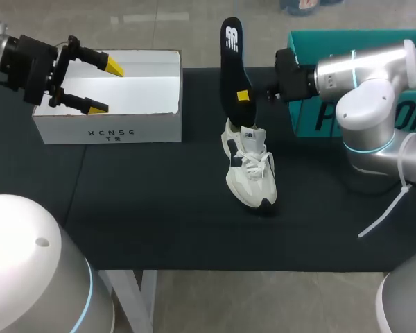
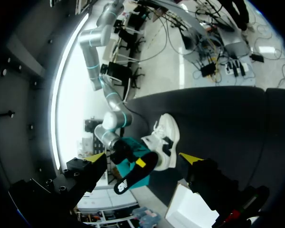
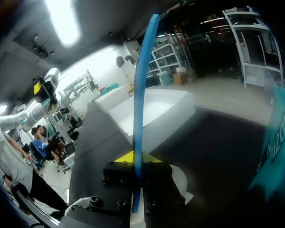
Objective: Take the shoe out of the shoebox, open the shoe tongue, remove and reinsert the insole, then place the shoe into the shoebox
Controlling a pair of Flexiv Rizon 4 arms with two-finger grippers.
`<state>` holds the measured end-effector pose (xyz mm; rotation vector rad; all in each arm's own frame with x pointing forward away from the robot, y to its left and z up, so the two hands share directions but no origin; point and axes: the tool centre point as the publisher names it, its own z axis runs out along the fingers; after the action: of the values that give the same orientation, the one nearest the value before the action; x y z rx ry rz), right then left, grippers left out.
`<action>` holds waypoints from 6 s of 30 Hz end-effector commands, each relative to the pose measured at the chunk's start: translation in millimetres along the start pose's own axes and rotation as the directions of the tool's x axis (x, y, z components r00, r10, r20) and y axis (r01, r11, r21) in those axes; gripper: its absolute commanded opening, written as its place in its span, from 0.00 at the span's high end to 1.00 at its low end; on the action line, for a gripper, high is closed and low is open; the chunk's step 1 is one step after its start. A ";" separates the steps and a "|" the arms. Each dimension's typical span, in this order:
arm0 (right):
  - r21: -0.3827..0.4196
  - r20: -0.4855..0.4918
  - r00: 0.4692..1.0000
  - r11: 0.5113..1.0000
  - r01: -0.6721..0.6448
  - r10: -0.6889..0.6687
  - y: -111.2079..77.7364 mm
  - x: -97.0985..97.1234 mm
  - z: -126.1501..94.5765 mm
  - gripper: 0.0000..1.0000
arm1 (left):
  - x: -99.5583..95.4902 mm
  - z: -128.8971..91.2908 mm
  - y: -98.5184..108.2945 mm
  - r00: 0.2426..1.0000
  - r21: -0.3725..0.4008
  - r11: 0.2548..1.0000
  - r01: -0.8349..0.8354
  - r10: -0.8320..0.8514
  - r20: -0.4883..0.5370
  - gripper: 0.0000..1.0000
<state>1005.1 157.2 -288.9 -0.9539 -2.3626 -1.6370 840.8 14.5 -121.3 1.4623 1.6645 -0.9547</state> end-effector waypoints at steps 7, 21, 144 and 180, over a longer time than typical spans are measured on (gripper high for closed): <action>0.024 -0.006 0.999 0.999 -0.044 0.044 -14.4 -6.6 7.1 1.00 | -0.5 -0.6 0.0 1.000 0.001 1.000 -0.001 0.001 -0.003 0.00; 0.044 -0.027 0.997 0.996 -0.072 0.073 -29.2 9.1 4.9 1.00 | -0.5 -0.6 0.0 1.000 0.001 1.000 -0.001 0.001 -0.003 0.00; 0.262 0.062 0.964 0.927 -0.267 0.260 -97.6 19.7 2.4 1.00 | -0.5 -0.6 0.0 1.000 0.001 1.000 -0.001 0.001 -0.003 0.00; 0.229 0.114 0.957 0.931 -0.286 0.266 -81.4 8.0 8.9 0.70 | -0.5 -0.6 0.0 1.000 0.001 1.000 -0.001 0.001 -0.003 0.00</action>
<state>950.8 148.6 -356.2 -1.2555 -2.2764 -1.1985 840.7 14.7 -121.1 1.4628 1.6647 -0.9547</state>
